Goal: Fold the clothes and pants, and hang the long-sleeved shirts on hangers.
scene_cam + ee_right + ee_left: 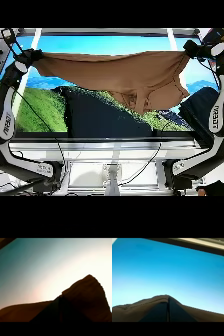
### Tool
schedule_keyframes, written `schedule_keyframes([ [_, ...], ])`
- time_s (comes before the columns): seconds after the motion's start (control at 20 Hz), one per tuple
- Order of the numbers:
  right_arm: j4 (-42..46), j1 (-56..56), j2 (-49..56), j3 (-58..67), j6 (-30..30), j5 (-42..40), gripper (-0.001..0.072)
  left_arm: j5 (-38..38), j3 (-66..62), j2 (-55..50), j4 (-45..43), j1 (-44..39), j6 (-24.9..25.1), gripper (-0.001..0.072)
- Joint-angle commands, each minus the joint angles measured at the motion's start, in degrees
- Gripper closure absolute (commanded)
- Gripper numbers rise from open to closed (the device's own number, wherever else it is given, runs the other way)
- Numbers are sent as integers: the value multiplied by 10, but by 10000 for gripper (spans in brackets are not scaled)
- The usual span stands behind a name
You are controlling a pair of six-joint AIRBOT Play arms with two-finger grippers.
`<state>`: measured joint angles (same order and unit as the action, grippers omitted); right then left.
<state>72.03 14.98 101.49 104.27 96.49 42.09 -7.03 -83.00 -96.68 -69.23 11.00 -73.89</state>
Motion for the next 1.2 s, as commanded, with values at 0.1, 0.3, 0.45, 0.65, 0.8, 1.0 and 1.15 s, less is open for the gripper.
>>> schedule_keyframes([
  [0.1, -2, -8, 54, 0, 35, -123, 683, 39, -1, -47, -8, 8, -52, 698],
  [0.3, 3, -34, 66, 0, 35, -176, 683, 79, -1, -61, -8, 4, -52, 697],
  [0.45, 6, -49, 74, 0, 35, -214, 683, 101, -1, -73, -8, 0, -53, 697],
  [0.65, 8, -53, 82, 0, 35, -222, 166, 137, -1, -83, -9, 0, -54, 185],
  [0.8, 8, -53, 81, 15, 33, -197, 24, 146, -1, -66, -6, 4, -54, 14],
  [1.0, 19, -52, 81, 58, 33, -105, 24, 99, -1, -14, -6, 32, -54, 14],
  [1.15, 58, -38, 80, 102, 33, 8, 31, -55, -1, 36, -6, 77, -54, 128],
])
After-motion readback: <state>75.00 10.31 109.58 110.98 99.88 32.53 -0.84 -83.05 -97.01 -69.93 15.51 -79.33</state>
